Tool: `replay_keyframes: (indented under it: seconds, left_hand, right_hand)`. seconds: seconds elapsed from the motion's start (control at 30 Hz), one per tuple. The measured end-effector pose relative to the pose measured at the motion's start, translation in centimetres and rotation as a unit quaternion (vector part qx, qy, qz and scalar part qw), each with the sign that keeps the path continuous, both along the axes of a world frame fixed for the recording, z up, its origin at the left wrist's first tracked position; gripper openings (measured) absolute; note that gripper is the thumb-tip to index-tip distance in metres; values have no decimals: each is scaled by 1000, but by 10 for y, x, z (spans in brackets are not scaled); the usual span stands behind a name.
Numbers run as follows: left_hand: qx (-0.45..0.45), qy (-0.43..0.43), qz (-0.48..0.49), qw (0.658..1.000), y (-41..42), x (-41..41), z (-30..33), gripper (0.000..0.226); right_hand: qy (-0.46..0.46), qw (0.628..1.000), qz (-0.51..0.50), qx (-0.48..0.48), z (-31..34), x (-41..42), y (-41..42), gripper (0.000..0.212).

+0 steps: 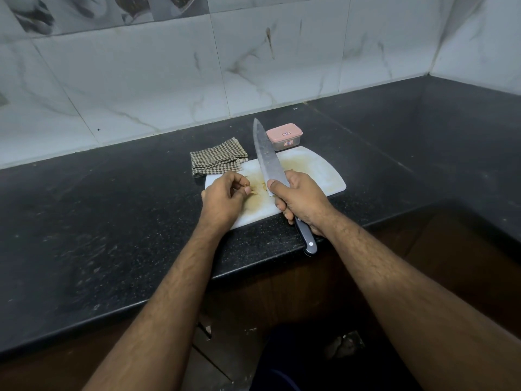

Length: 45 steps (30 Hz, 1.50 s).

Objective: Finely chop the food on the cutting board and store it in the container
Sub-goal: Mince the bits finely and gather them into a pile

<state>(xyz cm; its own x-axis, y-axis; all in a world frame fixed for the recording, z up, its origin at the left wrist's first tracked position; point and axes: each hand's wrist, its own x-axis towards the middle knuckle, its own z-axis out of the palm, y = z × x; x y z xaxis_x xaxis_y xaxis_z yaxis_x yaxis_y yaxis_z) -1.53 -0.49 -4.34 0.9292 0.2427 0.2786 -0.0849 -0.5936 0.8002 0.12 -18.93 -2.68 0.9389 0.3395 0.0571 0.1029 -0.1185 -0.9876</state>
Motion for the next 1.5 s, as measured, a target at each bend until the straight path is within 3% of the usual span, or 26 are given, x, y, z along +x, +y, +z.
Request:
replay_keyframes:
  seconds: [0.4, 0.7, 1.1, 1.33, 1.5]
  left_hand:
    - [-27, -36, -2, 999, 0, -2, 1, 9]
    - [54, -102, 31, 993, 3, -9, 0, 14]
    - [15, -45, 37, 998, 0, -8, -1, 22]
    - [54, -29, 1, 998, 2, -7, -3, 24]
    - [129, 7, 23, 991, -2, 2, -2, 6]
  right_hand:
    - [-2, 1000, 0, 0, 0, 0, 0, 12]
    - [2, 1000, -5, 7, -1, 0, -1, 16]
    - [-2, 1000, -2, 4, 0, 0, -2, 14]
    - [-1, 1000, -10, 5, -1, 0, -2, 15]
    - [-2, 1000, -11, 0, 1, 0, -2, 16]
